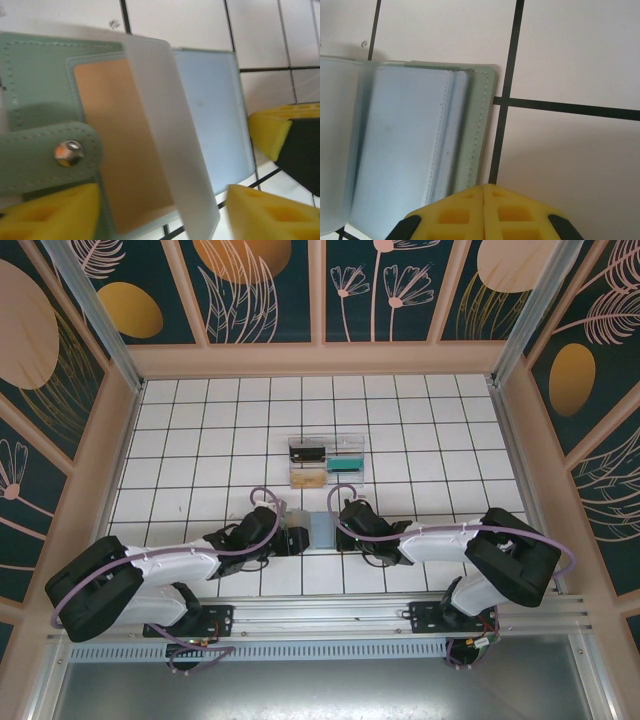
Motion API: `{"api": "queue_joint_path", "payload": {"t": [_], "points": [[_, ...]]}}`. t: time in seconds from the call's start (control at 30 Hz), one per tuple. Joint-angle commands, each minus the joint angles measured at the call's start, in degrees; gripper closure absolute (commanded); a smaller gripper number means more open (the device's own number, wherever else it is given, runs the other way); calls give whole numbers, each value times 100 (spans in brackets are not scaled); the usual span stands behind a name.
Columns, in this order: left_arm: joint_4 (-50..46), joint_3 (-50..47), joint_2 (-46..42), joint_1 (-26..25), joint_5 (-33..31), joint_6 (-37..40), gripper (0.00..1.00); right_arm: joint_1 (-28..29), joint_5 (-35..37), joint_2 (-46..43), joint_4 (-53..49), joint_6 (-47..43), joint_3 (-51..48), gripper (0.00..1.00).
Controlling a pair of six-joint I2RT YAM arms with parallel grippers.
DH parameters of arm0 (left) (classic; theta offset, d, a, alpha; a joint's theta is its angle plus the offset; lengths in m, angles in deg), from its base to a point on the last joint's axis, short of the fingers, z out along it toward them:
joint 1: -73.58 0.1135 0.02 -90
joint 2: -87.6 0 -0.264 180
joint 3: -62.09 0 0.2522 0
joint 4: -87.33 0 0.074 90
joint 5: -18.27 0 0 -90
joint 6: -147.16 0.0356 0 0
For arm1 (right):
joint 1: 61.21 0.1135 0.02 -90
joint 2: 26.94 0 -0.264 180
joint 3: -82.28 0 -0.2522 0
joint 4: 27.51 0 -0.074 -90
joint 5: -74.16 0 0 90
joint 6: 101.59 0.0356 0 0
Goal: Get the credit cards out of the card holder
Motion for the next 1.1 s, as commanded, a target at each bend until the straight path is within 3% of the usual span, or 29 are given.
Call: {"api": "queue_joint_path", "payload": {"t": [0.0, 0.13, 0.37, 0.53, 1.07], "points": [[50, 87, 60, 1, 47, 76, 19, 72, -108, 141, 118, 57, 94, 92], [69, 76, 39, -4, 54, 70, 9, 77, -107, 128, 126, 66, 77, 92], [109, 73, -26, -4, 83, 102, 1, 72, -116, 154, 134, 58, 93, 92], [67, -24, -148, -2, -106, -21, 8, 72, -106, 156, 123, 64, 93, 92], [260, 141, -6, -29, 279, 151, 7, 99, -99, 197, 109, 65, 106, 92]]}}
